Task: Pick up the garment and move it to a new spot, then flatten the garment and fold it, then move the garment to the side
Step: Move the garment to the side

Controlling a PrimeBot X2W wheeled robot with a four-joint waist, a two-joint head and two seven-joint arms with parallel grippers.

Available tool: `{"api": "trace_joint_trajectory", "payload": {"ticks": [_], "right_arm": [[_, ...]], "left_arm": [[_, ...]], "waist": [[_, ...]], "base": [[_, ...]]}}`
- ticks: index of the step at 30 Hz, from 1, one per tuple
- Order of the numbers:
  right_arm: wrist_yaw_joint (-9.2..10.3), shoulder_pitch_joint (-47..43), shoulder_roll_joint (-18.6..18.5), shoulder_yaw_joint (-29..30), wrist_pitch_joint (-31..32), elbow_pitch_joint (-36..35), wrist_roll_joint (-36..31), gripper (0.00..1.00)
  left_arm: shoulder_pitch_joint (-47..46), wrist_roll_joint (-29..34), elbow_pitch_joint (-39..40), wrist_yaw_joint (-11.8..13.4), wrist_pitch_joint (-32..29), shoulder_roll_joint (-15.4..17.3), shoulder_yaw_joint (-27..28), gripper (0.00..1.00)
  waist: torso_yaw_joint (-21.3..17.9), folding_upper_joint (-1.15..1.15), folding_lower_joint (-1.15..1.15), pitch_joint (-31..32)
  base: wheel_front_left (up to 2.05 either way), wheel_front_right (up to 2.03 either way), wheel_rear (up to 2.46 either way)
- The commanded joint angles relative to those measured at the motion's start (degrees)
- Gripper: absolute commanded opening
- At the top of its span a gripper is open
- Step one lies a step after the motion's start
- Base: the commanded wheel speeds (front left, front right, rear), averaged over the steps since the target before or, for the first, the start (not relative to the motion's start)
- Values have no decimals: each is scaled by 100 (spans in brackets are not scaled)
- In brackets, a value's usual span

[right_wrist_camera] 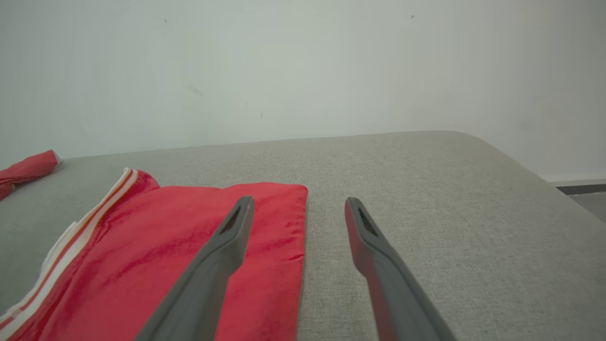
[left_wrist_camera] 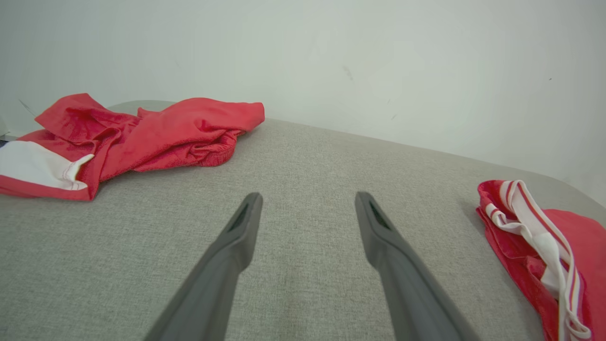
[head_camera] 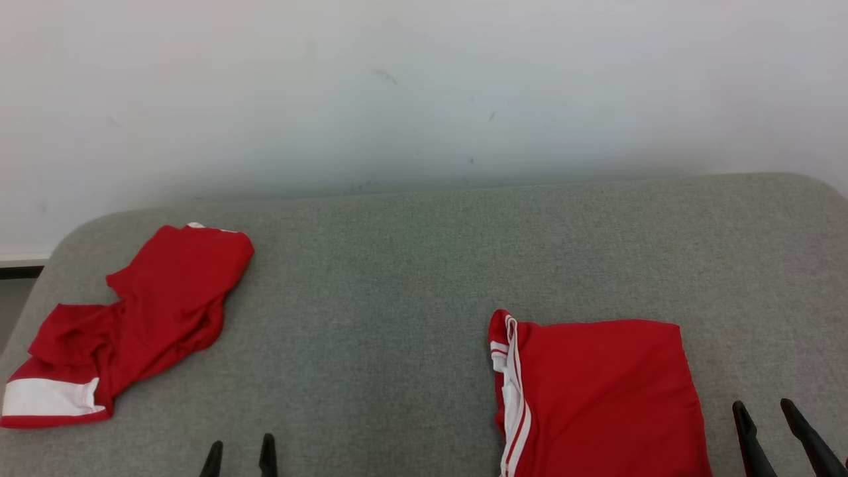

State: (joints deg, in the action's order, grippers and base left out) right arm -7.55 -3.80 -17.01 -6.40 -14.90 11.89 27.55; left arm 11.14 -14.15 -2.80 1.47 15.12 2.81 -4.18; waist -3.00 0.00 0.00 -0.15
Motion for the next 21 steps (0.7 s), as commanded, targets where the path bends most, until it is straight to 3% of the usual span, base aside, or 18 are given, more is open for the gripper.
{"api": "trace_joint_trajectory", "payload": {"ticks": [1,5,12,21], "right_arm": [[14,188,-159,-105,177,102,275,100],[14,535,-586,-364,960,261,965,100],[14,1041,-970,-910,2511,587,2075,100],[14,1471,-1011,-1111,3125,1240,3250,100]], "left_arm": [[-29,87,16,-20,1,17,9,100],[-157,84,-28,-65,1,17,-1,100],[-319,29,-98,-70,1,17,-175,100],[-455,-17,-214,-78,1,18,-570,100]], "waist": [[3,0,0,-54],[27,0,0,-252],[165,0,0,-518],[481,0,0,-690]], "base": [[0,0,0],[0,0,0],[0,0,0],[0,0,0]]}}
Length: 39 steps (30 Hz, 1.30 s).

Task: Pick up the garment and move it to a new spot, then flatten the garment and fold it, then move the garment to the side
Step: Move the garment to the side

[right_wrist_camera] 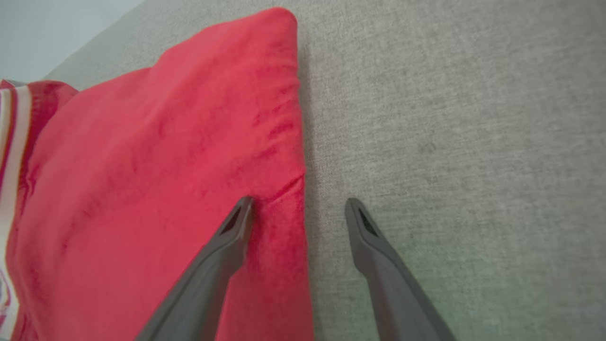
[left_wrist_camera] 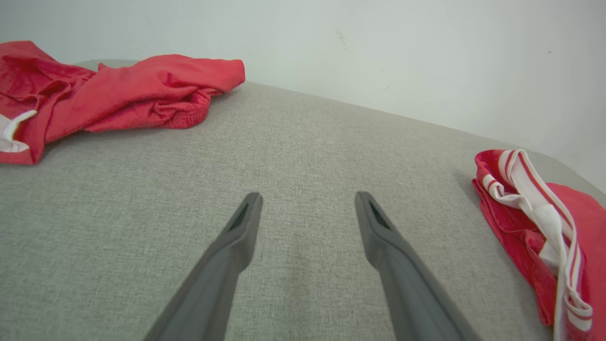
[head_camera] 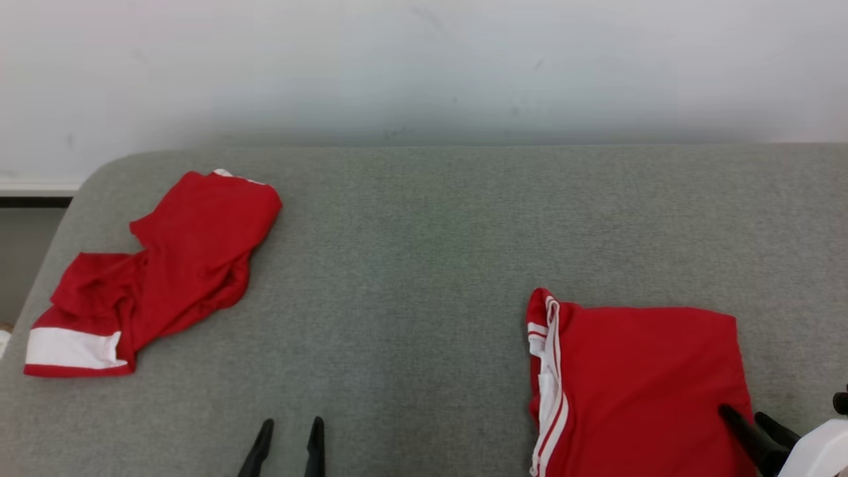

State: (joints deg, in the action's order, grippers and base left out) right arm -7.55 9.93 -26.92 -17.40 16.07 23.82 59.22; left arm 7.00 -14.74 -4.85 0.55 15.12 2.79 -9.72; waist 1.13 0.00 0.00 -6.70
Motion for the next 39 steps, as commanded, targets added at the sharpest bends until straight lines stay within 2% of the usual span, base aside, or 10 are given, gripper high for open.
{"api": "trace_joint_trajectory", "payload": {"ticks": [1,12,13,14,15,17,18,27,33,39], "right_arm": [[14,122,-17,-42,76,103,183,100],[14,434,147,-452,23,499,832,100],[14,472,169,-504,-12,510,863,90],[14,472,169,-504,-12,510,863,90],[14,504,189,-557,-40,510,898,49],[13,562,189,-665,-116,503,945,7],[13,597,171,-712,-160,486,966,0],[13,1109,-260,-1145,-589,206,814,0],[13,1802,-754,-1269,-633,67,605,0],[13,2487,-1272,-1240,-486,141,394,0]], "left_arm": [[-41,42,-17,21,1,21,-58,100],[-94,70,-53,46,1,21,-175,100],[-98,79,-51,41,1,21,-163,100],[-98,79,-51,41,1,21,-163,100],[-100,78,-47,44,1,21,-147,100],[-101,75,-40,51,1,21,-127,100],[-98,71,-31,58,1,21,-120,100],[-109,5,30,96,1,21,-97,100],[-269,89,42,31,1,21,-106,100],[-521,205,57,-50,1,21,-109,100]], "waist": [[102,0,0,-44],[405,0,0,-56],[420,0,0,-55],[420,0,0,-55],[431,0,0,-50],[445,0,0,-46],[446,0,0,-49],[93,0,0,-140],[-337,0,0,-349],[-548,0,0,-739]], "base": [[0,0,0],[0,0,0],[0,0,0],[0,0,0],[0,0,0],[0,0,0],[0,0,0],[0,0,0],[0,0,0],[0,0,0]]}}
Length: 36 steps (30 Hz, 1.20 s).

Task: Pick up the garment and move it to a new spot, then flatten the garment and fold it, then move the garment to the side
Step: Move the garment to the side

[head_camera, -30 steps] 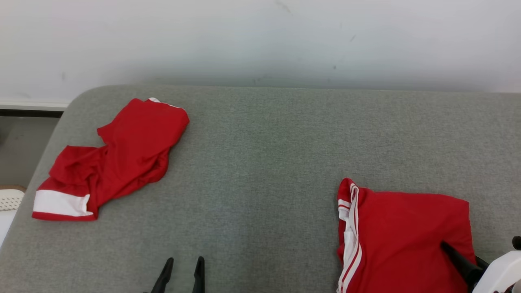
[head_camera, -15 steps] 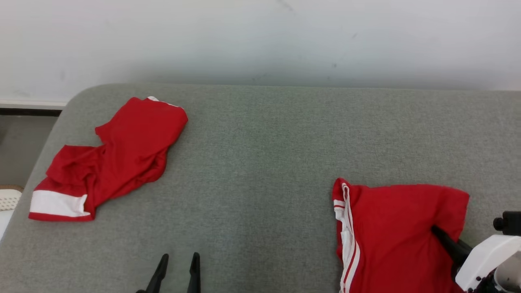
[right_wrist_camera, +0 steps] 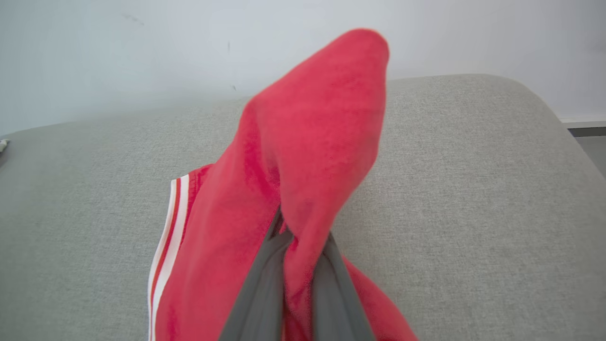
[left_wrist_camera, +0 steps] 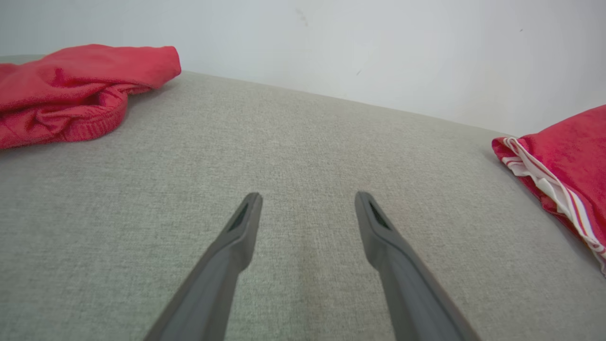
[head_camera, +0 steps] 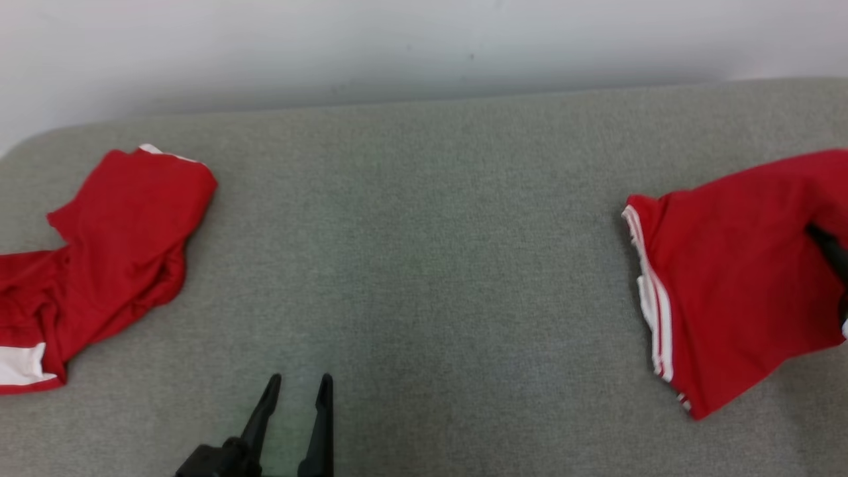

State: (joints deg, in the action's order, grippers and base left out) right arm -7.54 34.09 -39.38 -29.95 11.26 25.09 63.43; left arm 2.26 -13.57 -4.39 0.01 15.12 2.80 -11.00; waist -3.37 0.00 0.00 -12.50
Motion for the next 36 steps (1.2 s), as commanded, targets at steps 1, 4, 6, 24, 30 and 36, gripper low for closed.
{"api": "trace_joint_trajectory", "payload": {"ticks": [1,4,6,24,30,36], "right_arm": [[12,179,-99,29,53,36,-51,0],[12,470,-297,115,200,137,-85,0],[12,644,-474,202,280,239,-122,0],[13,1457,-1338,1179,336,1812,-1208,0],[12,1794,-1200,1474,-366,2420,-2123,100],[13,1945,-1009,1726,-1114,2748,-2725,100]], "left_arm": [[-95,117,20,-16,1,19,27,100],[-251,156,10,-66,1,19,58,100],[-367,211,11,-107,1,20,79,100],[-961,560,218,-330,-1,20,139,100],[-1014,548,179,-303,-7,20,113,100],[-1007,388,234,-219,-5,20,87,100]], "waist": [[-119,0,0,-256],[-138,0,0,-519],[-123,0,0,-692],[31,0,0,-1668],[55,0,0,-1721],[39,0,0,-1578]], "base": [[0,0,0],[0,0,0],[0,0,0],[0,0,0],[0,0,0],[0,0,0]]}}
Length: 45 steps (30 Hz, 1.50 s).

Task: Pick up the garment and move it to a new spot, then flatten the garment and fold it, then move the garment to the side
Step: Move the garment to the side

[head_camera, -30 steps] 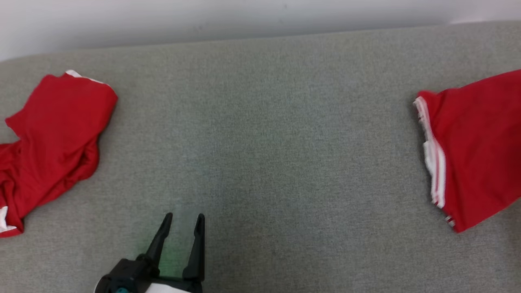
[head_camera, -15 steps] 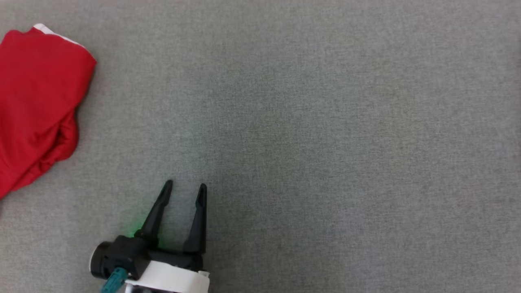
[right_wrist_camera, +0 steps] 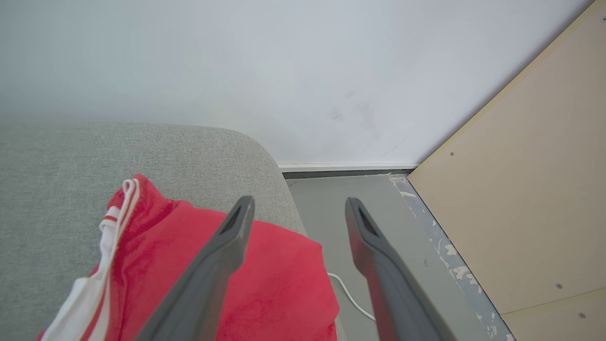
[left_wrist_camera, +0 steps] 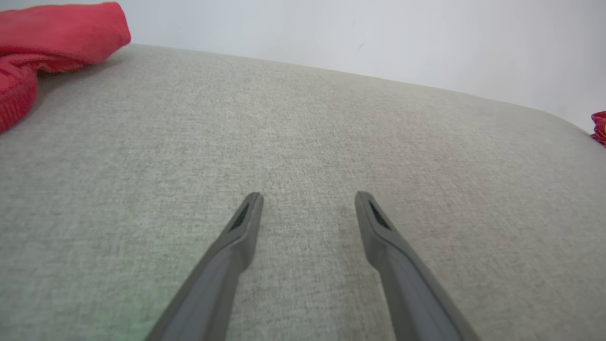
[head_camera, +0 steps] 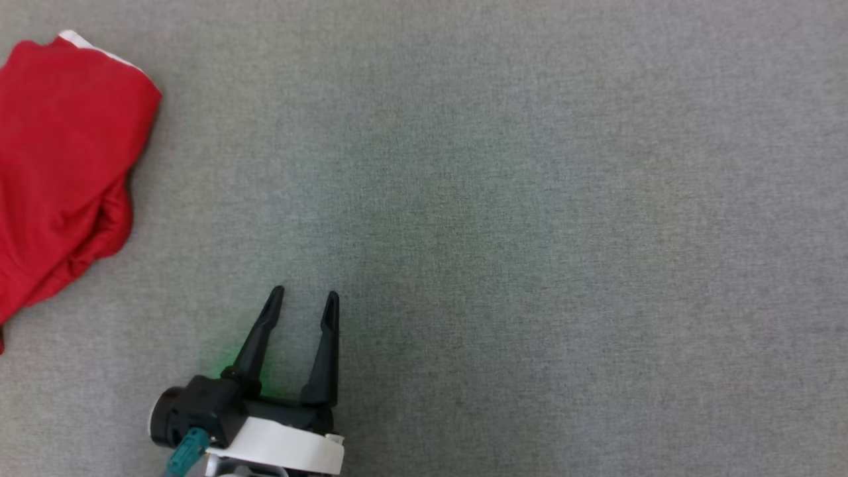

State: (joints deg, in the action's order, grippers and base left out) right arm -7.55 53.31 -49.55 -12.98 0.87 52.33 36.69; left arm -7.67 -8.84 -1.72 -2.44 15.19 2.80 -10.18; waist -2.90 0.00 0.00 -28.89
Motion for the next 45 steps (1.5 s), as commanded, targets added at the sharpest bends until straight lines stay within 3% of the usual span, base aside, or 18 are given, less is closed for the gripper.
{"api": "trace_joint_trajectory", "payload": {"ticks": [1,9,17,22,32,39,45], "right_arm": [[14,-3,56,34,-175,8,-107,100],[14,-572,461,-112,-881,-742,-390,100],[13,-1894,1011,10,-1361,-1783,-738,100],[14,-2964,1688,584,-1537,-2358,-1238,100],[14,-4701,3574,1615,-1601,-3669,-2737,100],[14,-5370,4271,1602,-1603,-4005,-3116,100],[14,-5675,4519,1438,-1604,-4000,-3264,100]], "left_arm": [[5,-106,-28,36,-9,20,1,100],[222,-339,-37,188,-7,20,-26,100],[552,-537,-50,351,-7,20,0,100],[784,-601,-6,415,-7,19,109,100],[1095,-454,-124,313,-7,20,359,100],[1323,-395,-252,282,-7,20,567,100],[1498,-404,-295,269,-7,19,710,100]], "waist": [[-11,0,0,112],[-6,0,0,766],[206,0,0,1586],[345,0,0,1995],[314,0,0,2428],[161,0,0,2722],[32,0,0,2883]], "base": [[0,0,0],[0,0,0],[0,0,0],[0,0,0],[0,0,0],[0,0,0],[0,0,0]]}}
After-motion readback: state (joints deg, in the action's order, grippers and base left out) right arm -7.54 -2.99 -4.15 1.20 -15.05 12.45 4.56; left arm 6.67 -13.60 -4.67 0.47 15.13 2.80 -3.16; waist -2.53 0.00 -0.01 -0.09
